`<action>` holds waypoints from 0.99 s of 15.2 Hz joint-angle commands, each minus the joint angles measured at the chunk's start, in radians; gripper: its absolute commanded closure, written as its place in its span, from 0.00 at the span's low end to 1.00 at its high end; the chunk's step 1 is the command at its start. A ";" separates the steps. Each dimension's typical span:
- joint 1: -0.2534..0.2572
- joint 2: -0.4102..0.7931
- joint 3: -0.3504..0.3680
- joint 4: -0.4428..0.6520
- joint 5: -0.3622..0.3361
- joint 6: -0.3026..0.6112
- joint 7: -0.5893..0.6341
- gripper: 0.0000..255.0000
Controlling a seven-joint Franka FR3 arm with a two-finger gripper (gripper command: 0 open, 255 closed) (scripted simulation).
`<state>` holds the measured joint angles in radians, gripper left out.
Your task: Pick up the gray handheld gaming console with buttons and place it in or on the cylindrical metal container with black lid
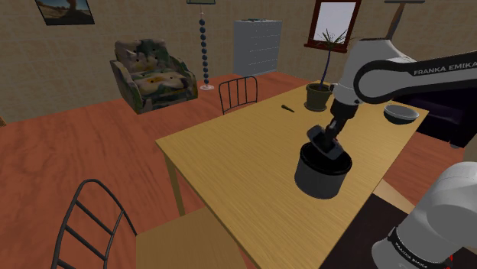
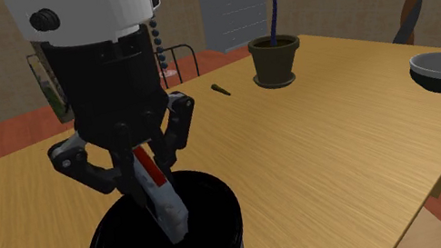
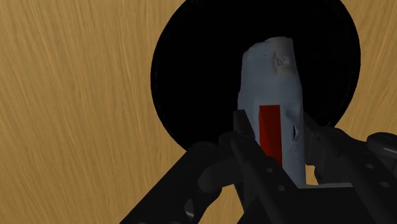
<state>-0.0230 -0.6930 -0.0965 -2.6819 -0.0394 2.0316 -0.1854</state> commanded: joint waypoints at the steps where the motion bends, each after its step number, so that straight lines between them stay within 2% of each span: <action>1: 0.001 0.000 0.002 -0.024 0.000 0.014 0.003 1.00; 7: 0.000 0.000 0.002 -0.024 0.001 0.015 0.002 1.00; 8: 0.000 -0.004 0.003 -0.025 0.001 0.011 0.003 0.00; 13: 0.000 0.000 0.002 -0.024 0.001 0.015 0.002 0.00; 15: 0.000 -0.023 0.005 0.030 0.002 -0.062 0.003 0.00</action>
<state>-0.0234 -0.6996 -0.0945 -2.6728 -0.0387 2.0070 -0.1847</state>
